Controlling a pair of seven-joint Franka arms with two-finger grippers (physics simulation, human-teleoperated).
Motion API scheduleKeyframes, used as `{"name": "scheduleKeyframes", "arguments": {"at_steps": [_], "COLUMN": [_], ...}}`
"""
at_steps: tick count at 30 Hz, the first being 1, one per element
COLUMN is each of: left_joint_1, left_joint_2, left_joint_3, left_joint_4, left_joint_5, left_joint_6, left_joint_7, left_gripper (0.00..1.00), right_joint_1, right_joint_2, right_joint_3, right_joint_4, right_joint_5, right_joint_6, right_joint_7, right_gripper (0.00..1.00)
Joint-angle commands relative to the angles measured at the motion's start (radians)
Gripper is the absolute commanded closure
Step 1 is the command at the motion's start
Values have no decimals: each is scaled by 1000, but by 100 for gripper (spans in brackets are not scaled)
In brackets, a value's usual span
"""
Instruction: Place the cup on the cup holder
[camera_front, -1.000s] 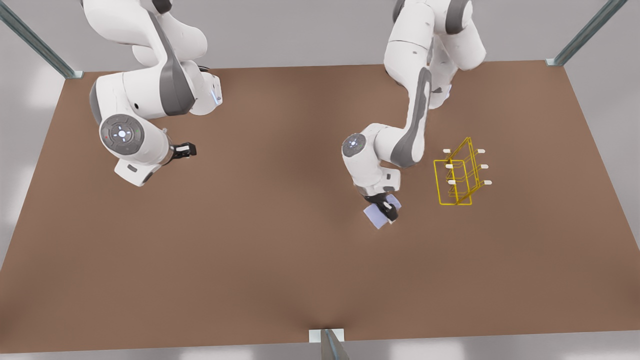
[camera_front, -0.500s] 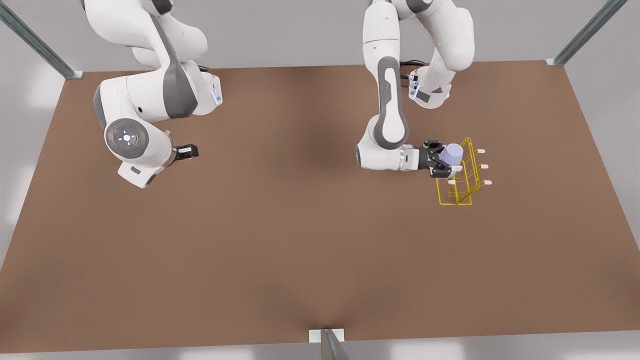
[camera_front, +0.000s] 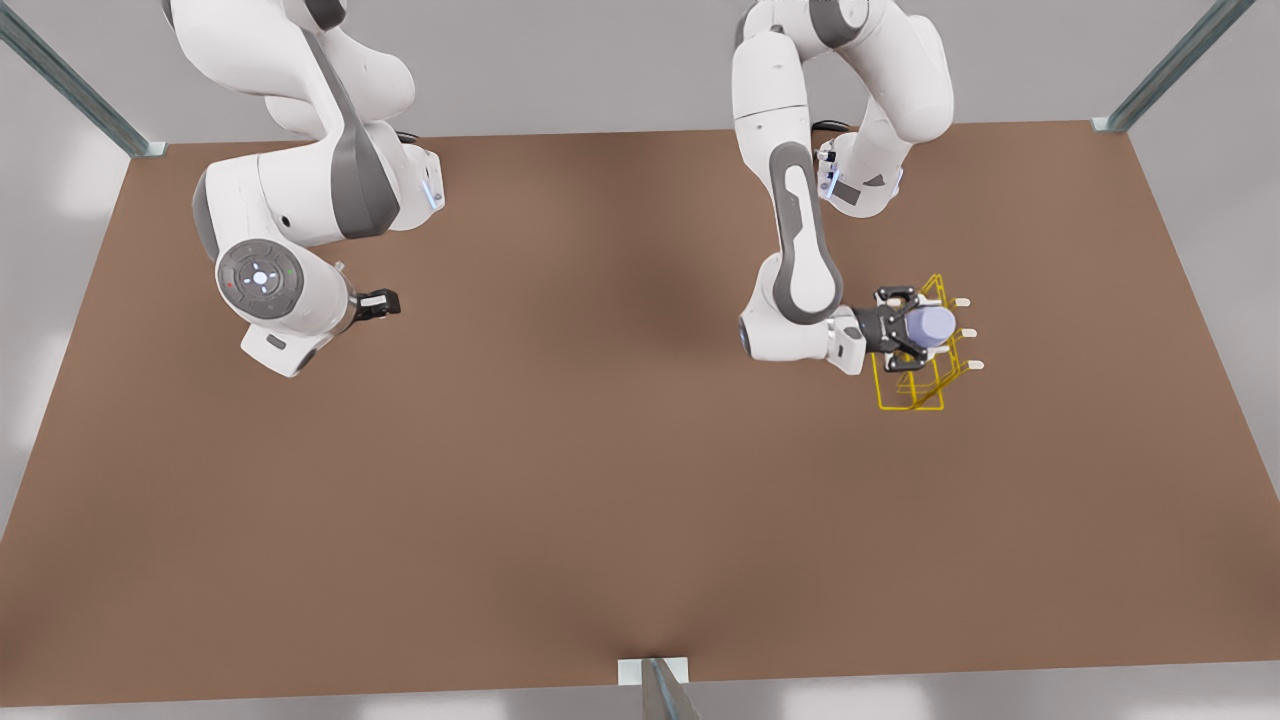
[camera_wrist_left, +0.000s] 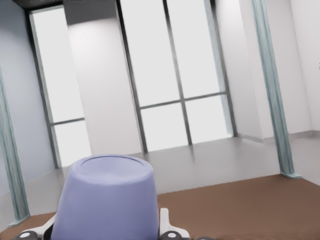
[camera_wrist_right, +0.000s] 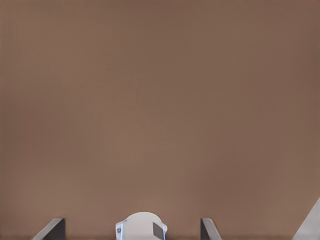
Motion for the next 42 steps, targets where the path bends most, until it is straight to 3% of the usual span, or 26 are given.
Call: {"name": "scheduleKeyframes", "arguments": {"at_steps": [1,15,20,22,24,25,26,28,30,31,32,34,35,36,37,39,42], "left_joint_1": [12,17,-8,-11,-138,-248,-256,-221,-15,190,448,1115,1402,1440,1445,1442,1431], "left_joint_2": [2,25,25,15,-45,-74,-74,-73,-168,-286,-399,-587,-637,-706,-688,-639,-607], "left_joint_3": [-17,-45,-44,-34,113,255,407,616,605,383,54,-847,-1197,-1209,-1208,-1212,-1211], "left_joint_4": [0,-15,-69,-69,-70,-12,184,457,620,741,853,869,795,682,685,816,859], "left_joint_5": [-33,-117,-119,-117,-138,-320,-577,-833,-970,-923,-815,-505,-427,-447,-459,-461,-527], "left_joint_6": [35,61,84,76,61,-32,-230,-547,-640,-637,-636,-548,-441,-317,-321,-499,-533], "left_joint_7": [207,69,-89,-89,-29,225,605,1317,1878,2022,2022,1949,1800,1778,1780,1806,1751], "left_gripper": [20,17,0,0,0,0,0,0,0,0,0,0,0,0,0,0,0], "right_joint_1": [0,2,12,12,11,11,11,11,8,0,2,0,0,2,2,3,5], "right_joint_2": [0,5,9,9,9,9,9,8,9,26,29,29,29,29,29,29,28], "right_joint_3": [0,1,1,1,1,1,1,1,1,-2,-3,-3,-3,-3,-3,-3,-3], "right_joint_4": [1,-1,-2,-2,-2,-2,-2,1,12,58,72,79,79,79,79,78,78], "right_joint_5": [0,0,0,0,0,0,0,0,-10,-24,-26,-24,-23,-23,-21,-21,-21], "right_joint_6": [0,0,-4,-7,-7,-7,-7,-7,0,3,3,1,0,0,0,0,0], "right_joint_7": [4,4,4,4,4,4,4,2,-2,-1,1,-6,-7,-7,-7,-7,-7], "right_gripper": [0,0,0,0,0,0,0,0,0,0,0,0,0,0,0,0,0]}}
